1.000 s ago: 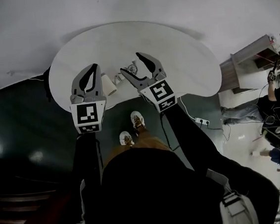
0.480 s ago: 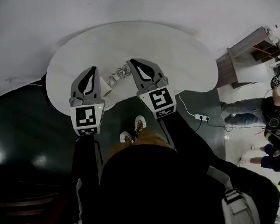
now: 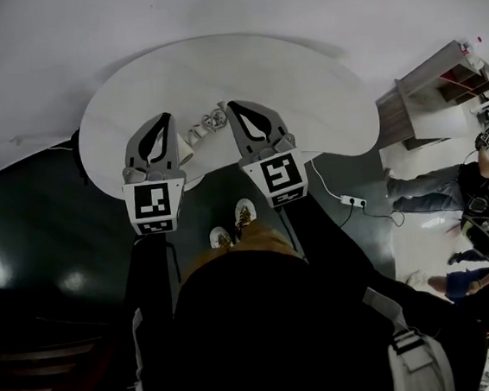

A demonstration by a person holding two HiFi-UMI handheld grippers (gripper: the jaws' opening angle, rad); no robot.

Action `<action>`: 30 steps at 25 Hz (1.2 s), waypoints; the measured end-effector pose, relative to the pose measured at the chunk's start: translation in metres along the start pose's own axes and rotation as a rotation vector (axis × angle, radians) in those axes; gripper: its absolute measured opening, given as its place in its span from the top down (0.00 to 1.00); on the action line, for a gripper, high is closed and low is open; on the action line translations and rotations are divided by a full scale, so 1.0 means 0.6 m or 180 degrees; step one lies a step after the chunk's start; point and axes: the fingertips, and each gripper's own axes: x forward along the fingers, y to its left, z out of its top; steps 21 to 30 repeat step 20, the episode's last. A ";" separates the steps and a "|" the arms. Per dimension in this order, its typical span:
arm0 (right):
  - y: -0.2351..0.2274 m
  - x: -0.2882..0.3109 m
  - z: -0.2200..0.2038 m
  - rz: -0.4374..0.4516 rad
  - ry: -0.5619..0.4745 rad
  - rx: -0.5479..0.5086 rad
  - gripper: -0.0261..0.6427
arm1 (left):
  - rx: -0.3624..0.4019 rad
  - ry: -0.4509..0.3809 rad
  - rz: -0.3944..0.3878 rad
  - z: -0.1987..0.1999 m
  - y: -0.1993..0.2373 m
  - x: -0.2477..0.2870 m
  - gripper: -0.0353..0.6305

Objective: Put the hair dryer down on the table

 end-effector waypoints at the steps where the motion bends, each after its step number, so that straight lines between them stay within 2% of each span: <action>1: 0.002 -0.003 0.000 0.0002 0.0002 -0.0013 0.92 | 0.0001 0.0001 -0.0011 0.000 -0.003 -0.002 0.92; 15: 0.029 -0.019 -0.010 0.0027 0.0033 -0.0013 0.92 | -0.0018 -0.0048 0.0088 0.002 0.000 -0.040 0.92; 30: 0.036 -0.015 -0.003 0.0069 0.0019 -0.0035 0.92 | -0.0015 -0.0017 0.0105 -0.001 0.007 -0.044 0.92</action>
